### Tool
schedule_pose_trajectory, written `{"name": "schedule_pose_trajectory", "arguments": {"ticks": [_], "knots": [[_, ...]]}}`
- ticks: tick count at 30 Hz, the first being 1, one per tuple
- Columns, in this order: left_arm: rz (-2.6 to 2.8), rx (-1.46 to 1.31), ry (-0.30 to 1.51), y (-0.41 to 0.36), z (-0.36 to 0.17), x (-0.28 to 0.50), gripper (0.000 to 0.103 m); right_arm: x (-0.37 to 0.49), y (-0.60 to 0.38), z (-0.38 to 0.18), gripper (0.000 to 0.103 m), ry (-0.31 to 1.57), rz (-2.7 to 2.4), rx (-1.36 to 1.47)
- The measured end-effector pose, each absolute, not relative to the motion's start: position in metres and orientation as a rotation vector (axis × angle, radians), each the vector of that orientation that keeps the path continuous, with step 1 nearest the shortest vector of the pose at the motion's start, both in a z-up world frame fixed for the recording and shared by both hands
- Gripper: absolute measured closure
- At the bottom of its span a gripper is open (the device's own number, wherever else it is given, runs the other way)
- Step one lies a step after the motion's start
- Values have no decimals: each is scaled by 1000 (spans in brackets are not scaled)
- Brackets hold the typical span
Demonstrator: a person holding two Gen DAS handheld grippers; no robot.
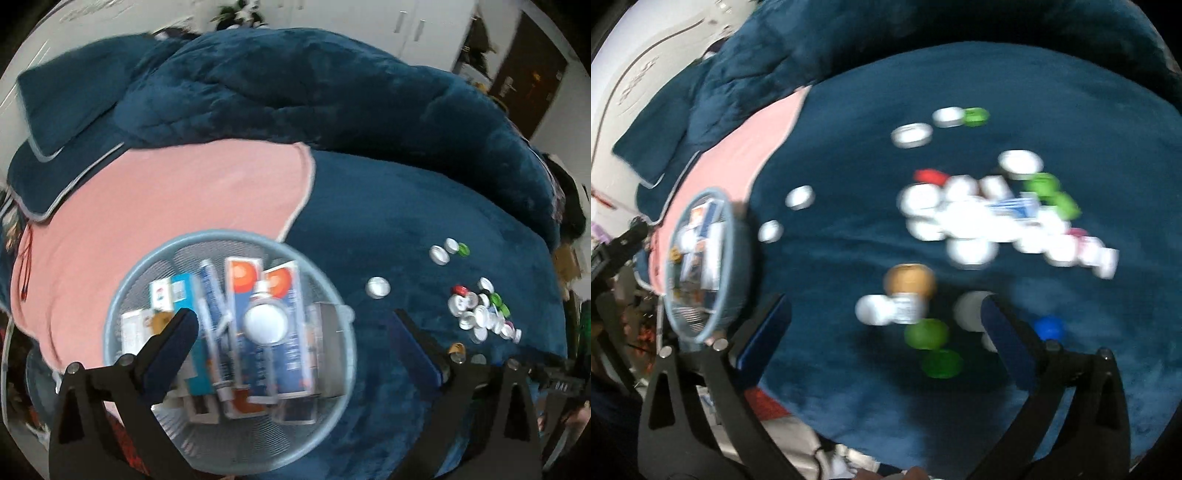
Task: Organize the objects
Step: 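Grasp a white cap with the left gripper while the right gripper grasps a blue cap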
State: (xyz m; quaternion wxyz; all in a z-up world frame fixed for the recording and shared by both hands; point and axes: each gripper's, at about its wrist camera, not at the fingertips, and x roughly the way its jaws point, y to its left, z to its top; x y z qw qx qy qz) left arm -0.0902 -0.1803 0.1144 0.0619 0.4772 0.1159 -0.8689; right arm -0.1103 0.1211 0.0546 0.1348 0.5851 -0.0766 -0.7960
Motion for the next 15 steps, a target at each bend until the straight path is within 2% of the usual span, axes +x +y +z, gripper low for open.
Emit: {"name": "schedule_pose_trajectory", "arguments": {"ticks": [6, 11, 13, 15], "knots": [[-2704, 1508, 215, -125, 114, -108, 1, -103, 184, 45, 0, -155, -2433, 1774], [-2746, 1618, -33, -62, 100, -117, 1, -92, 191, 10, 3, -68, -2379, 1862], [-2757, 1659, -106, -42, 94, -117, 1, -88, 184, -1, 15, 23, -2370, 1858], [-2764, 1694, -168, -24, 88, -117, 1, -86, 178, -14, 31, 90, -2322, 1882]]}}
